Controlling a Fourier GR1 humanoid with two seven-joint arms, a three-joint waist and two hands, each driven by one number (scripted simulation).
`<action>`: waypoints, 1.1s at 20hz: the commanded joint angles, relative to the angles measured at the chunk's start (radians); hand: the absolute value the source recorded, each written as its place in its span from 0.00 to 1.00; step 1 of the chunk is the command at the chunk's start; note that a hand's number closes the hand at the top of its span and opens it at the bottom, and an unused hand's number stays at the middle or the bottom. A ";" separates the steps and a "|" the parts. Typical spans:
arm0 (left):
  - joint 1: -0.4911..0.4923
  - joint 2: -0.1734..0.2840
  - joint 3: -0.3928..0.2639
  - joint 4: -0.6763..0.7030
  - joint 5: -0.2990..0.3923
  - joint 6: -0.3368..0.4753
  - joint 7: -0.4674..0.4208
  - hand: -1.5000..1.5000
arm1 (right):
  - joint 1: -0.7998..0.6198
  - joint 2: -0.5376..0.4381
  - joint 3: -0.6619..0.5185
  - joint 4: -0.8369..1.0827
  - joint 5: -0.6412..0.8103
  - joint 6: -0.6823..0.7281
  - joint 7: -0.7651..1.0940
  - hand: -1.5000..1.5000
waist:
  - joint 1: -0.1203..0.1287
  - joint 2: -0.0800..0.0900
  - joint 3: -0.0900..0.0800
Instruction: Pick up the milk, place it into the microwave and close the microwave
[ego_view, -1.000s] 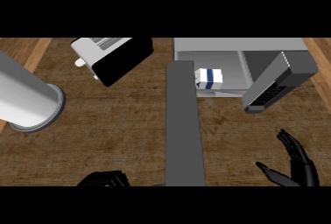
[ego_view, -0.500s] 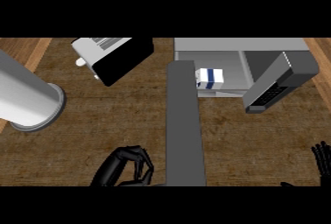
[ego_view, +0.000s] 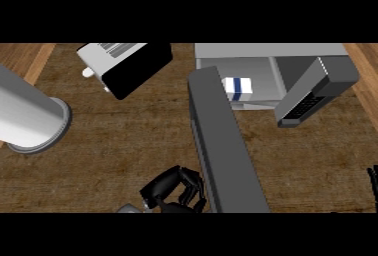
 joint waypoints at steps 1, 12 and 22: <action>-0.130 -0.002 -0.142 0.161 0.063 0.019 0.047 1.00 | -0.018 -0.038 -0.013 -0.003 -0.029 0.113 -0.046 0.00 | -0.017 0.005 -0.001; -0.268 -0.002 -0.453 0.179 0.355 0.345 -0.066 1.00 | -0.006 -0.017 0.079 -0.159 -0.037 0.158 -0.035 0.00 | -0.052 0.007 -0.004; -0.418 -0.001 -0.539 0.190 0.527 0.571 -0.053 1.00 | -0.007 -0.038 0.113 -0.276 -0.083 0.158 0.027 0.00 | -0.130 0.016 -0.006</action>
